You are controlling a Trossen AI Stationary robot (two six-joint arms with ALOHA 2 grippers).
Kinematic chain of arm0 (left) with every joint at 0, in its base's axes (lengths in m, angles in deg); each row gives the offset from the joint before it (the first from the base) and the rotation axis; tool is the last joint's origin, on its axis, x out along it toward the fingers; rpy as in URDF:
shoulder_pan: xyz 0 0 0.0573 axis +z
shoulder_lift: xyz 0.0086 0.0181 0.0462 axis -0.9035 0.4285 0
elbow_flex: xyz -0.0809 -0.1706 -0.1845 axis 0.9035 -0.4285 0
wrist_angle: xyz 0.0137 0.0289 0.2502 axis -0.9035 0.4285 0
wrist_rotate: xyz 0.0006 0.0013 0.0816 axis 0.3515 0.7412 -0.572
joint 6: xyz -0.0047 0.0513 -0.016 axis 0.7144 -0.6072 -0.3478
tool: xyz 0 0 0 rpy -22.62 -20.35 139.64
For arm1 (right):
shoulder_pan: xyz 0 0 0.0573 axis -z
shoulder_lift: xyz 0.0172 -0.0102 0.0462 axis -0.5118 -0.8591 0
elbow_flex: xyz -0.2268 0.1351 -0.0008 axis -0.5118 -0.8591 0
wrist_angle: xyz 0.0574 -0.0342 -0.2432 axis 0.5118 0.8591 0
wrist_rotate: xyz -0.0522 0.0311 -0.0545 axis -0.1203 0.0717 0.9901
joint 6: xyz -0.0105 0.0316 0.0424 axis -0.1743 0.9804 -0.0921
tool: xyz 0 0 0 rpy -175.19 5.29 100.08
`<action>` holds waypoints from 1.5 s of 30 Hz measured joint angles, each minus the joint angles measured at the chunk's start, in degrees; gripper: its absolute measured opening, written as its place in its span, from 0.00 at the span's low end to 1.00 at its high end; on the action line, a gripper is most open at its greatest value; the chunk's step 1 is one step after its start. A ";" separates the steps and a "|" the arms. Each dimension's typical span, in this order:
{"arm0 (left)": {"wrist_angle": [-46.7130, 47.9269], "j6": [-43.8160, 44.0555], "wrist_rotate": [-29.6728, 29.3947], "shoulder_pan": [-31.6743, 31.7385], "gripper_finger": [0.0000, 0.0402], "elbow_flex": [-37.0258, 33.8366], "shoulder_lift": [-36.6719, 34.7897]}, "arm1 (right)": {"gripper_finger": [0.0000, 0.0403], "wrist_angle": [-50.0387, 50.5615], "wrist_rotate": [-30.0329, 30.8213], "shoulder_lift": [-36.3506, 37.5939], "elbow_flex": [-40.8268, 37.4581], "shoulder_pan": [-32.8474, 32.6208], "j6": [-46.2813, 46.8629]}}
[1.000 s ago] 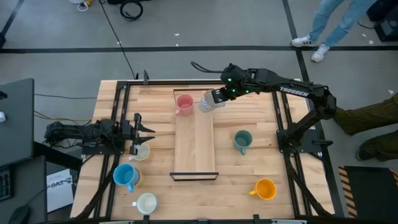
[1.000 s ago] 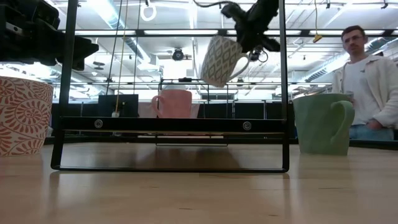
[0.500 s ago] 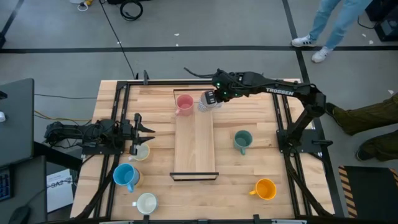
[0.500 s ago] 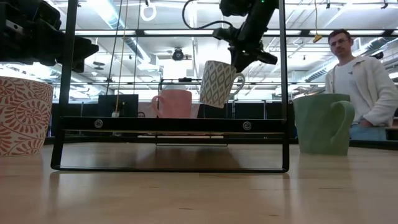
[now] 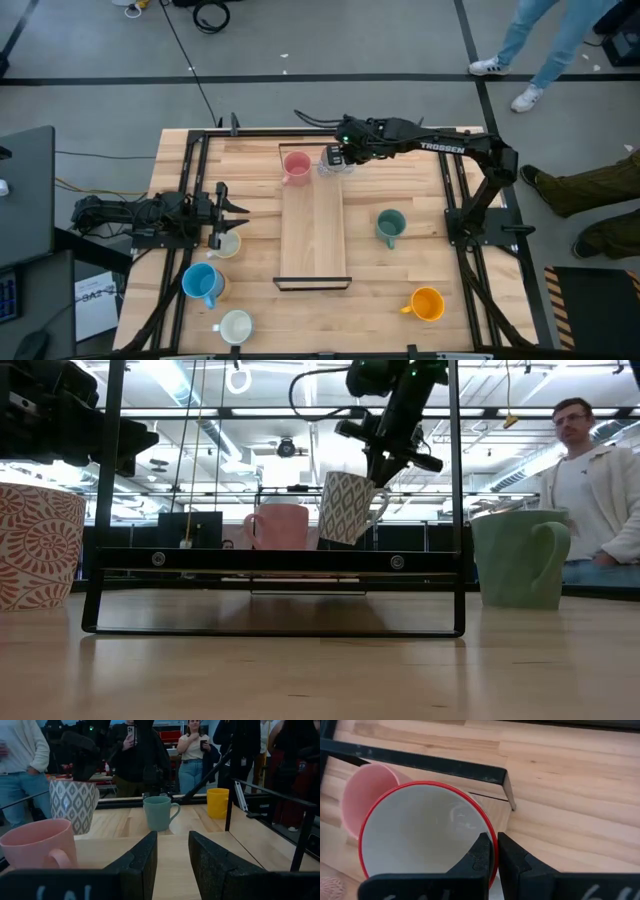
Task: Place coffee mugs
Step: Put the gray patterned mug on the shelf
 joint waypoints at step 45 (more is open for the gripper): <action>0.59 0.15 -0.01 0.00 0.30 0.00 0.00 | 0.15 -5.56 -2.29 -5.38 0.00 1.55 3.85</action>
